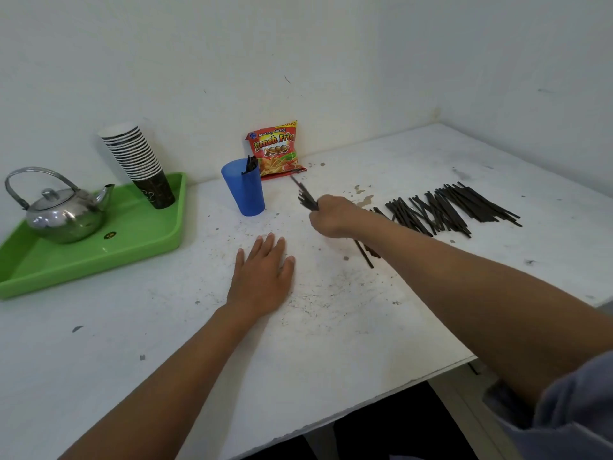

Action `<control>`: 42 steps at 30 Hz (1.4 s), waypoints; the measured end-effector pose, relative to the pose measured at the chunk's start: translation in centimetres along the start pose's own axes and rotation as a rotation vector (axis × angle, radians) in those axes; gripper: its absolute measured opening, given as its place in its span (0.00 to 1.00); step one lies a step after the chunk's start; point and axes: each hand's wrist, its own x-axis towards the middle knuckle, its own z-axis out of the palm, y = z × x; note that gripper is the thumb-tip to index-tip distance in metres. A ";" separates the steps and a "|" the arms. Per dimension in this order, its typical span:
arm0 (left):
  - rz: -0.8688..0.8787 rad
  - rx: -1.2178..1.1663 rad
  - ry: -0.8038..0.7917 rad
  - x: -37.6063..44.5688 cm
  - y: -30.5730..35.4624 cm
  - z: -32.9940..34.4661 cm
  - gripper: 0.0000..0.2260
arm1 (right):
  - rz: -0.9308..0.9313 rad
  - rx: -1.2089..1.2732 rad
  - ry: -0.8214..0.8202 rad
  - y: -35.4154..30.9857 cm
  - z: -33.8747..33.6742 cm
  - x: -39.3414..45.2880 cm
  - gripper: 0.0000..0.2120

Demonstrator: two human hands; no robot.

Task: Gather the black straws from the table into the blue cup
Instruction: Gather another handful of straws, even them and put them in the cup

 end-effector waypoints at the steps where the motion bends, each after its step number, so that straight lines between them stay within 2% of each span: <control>1: 0.001 -0.029 0.008 0.0 0.0 0.0 0.26 | -0.010 0.208 0.011 -0.1 -0.2 0.1 0.17; 4: -0.019 -0.276 0.089 -0.5 0.7 -0.5 0.22 | -0.040 0.735 0.029 -0.3 -0.8 -0.3 0.11; 6: -0.061 -0.450 0.156 -1.0 1.7 -1.0 0.20 | -0.084 0.884 0.048 -0.6 -1.0 -0.7 0.11; 8: -0.142 -0.617 0.147 -1.6 2.8 -1.5 0.19 | -0.138 0.951 0.064 -1.0 -0.9 -1.1 0.15; 10: -0.303 -1.037 0.003 -1.8 3.5 -2.3 0.17 | -0.178 1.033 0.086 -1.2 -0.8 -1.5 0.18; 12: -0.453 -1.586 -0.238 -1.7 3.7 -3.1 0.17 | -0.211 1.107 0.078 -1.5 -0.7 -1.8 0.21; 13: -0.494 -1.772 -0.351 -1.7 3.7 -3.6 0.18 | -0.218 1.135 0.061 -1.6 -0.7 -1.9 0.22; 15: -0.526 -1.938 -0.496 -1.8 3.5 -4.1 0.20 | -0.223 1.174 0.013 -1.5 -0.5 -2.2 0.23; 20: -0.552 -2.026 -0.586 -1.8 3.4 -4.2 0.21 | -0.260 1.176 -0.091 -0.9 0.6 -2.7 0.21; 27: -0.563 -2.034 -0.608 -2.0 3.7 -4.1 0.20 | -0.305 1.143 -0.137 -0.2 2.2 -3.0 0.16; 31: -0.595 -2.028 -0.596 -2.2 3.8 -4.0 0.20 | -0.295 1.158 -0.094 -0.1 2.8 -3.0 0.19; 42: -0.604 -2.016 -0.589 -2.4 4.1 -4.0 0.20 | -0.393 1.002 0.017 -0.8 3.0 -3.1 0.09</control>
